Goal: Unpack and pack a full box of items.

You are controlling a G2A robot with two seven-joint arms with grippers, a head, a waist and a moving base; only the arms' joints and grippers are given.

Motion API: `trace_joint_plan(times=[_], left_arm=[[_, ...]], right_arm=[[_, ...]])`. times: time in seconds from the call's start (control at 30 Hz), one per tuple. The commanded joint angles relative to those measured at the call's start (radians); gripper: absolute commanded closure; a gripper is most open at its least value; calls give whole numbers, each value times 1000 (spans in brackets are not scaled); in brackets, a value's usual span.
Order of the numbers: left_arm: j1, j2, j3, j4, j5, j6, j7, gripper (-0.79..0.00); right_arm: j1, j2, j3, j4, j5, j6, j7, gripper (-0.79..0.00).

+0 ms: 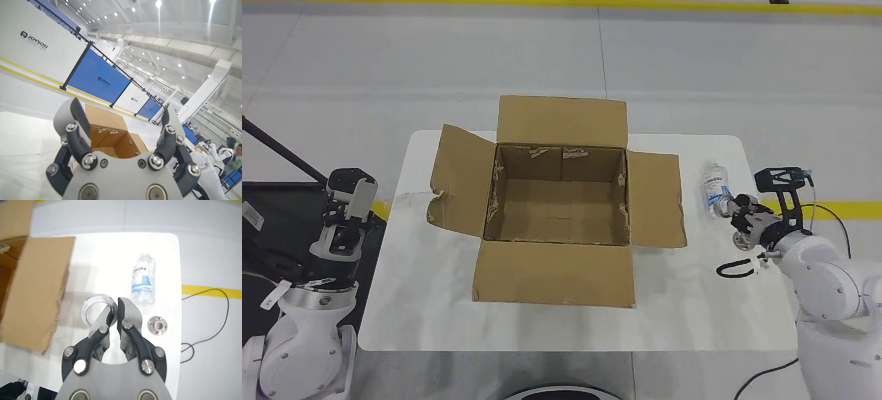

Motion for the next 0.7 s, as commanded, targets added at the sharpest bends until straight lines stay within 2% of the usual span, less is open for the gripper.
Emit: trace_joint_plan(times=[0.0,0.17,0.33,0.5,0.67], left_arm=[[0,0,0,0,0,0,0,-785],[4,-1,-9,-2,-11,8,11,-785],[29,-2,-45,-5,-61,1,31,-785],[62,-6,-95,-11,-84,3,63,-785],[62,-6,-95,-11,-84,3,63,-785]], right_arm=[[-5,-1,-31,-65,-11,9,-16,0],[22,-10,-187,-176,-71,37,-61,0],[125,-29,-424,-179,-147,66,-93,0],[324,-77,-728,-33,-238,115,-64,0],[559,-163,-974,221,-240,208,-33,0]])
